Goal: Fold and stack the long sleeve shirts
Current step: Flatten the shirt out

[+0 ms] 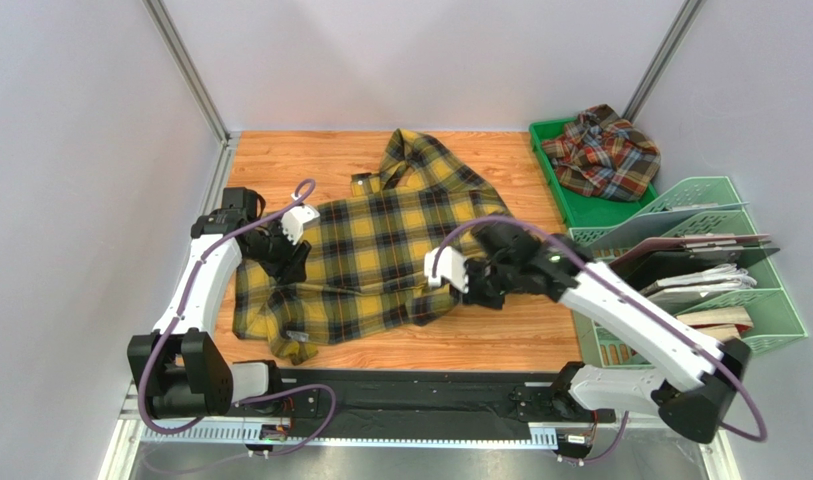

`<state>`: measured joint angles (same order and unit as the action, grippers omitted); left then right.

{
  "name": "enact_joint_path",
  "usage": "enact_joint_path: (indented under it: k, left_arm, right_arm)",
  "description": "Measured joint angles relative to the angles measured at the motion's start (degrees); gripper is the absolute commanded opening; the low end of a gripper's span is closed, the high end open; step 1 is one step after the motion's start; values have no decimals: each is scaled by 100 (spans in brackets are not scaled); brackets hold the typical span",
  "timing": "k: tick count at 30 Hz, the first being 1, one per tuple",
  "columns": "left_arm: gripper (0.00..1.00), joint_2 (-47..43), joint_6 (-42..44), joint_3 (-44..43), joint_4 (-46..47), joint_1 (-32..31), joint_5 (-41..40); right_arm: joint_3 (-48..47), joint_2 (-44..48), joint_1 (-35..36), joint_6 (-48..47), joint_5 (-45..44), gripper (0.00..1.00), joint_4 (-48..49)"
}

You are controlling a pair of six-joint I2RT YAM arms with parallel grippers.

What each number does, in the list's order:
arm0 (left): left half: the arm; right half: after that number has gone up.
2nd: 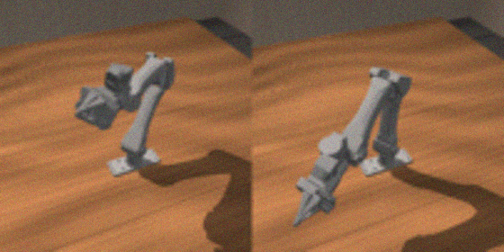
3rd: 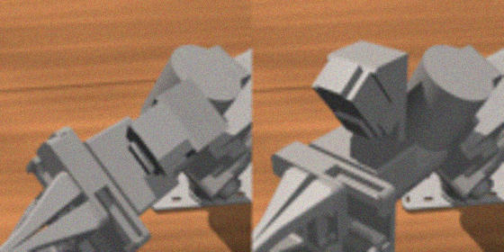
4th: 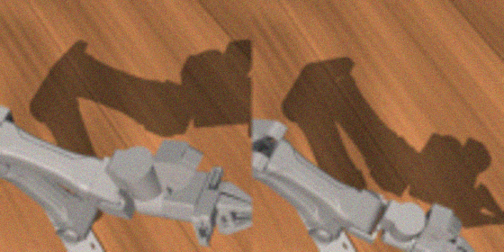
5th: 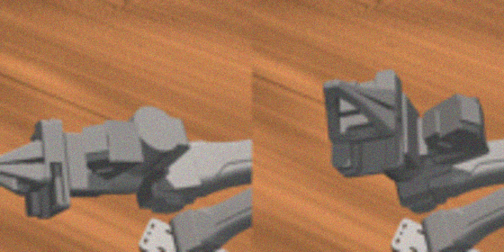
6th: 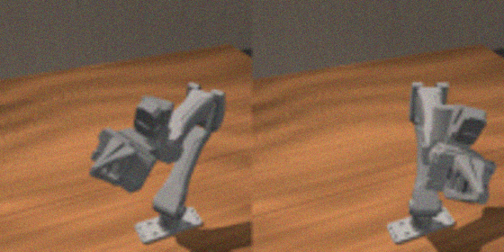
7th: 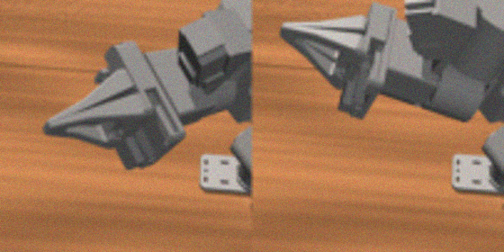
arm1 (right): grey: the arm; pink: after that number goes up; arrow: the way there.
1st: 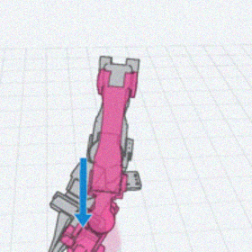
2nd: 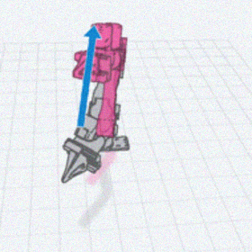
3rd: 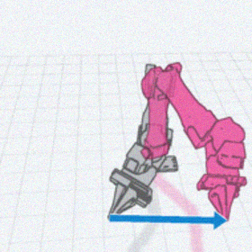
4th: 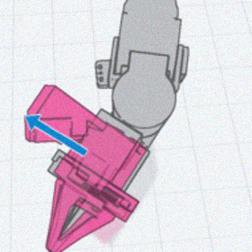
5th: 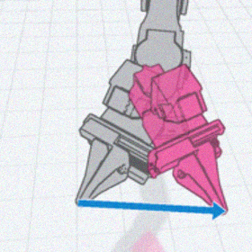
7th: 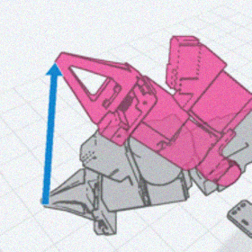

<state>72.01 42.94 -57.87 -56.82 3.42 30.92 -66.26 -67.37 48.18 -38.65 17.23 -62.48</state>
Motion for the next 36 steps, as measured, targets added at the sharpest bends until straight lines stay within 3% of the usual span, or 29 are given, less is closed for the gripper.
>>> enact_joint_path:
  k: [3, 6, 7, 10, 13, 16, 19, 26, 31, 36]
  left_arm:
    - [60, 61, -17, -201, -35, 57, 0]
    - [60, 249, -87, -431, 15, 105, 2]
    - [60, 328, -131, -487, 50, 111, 0]
    - [61, 632, -326, -671, 151, 118, 35]
    - [61, 863, -485, -828, 238, 118, 192]
    - [61, 855, -560, -927, 295, 2, 374]
    - [62, 739, -514, -927, 426, -466, 382]
    - [64, 407, -142, -319, 1438, -3792, 326]
    - [69, 938, 247, -66, 2302, -4940, 219]
    - [70, 1663, 330, -129, 3075, -5576, 72]
  right_arm:
    - [-1421, 52, -310, -120, 555, 0, -345]
    - [-2190, -439, -1268, -251, 1012, 2, -675]
    - [-2444, -815, -1652, -280, 1113, 4, -739]
    - [-3635, -2594, -2498, -221, 1268, 21, -898]
    - [-4356, -4367, -2868, -17, 1296, 22, -789]
    - [-4271, -5368, -3110, 317, 1241, 29, -920]
    - [-3917, -5545, -3335, 706, 1287, 38, -1145]
    - [-2476, -4489, -3866, 1040, 1709, 42, -1296]
    - [-1427, -3814, -3960, 1104, 1840, 42, -1440]
    - [-754, -3718, -3910, 1259, 1738, 41, -1388]
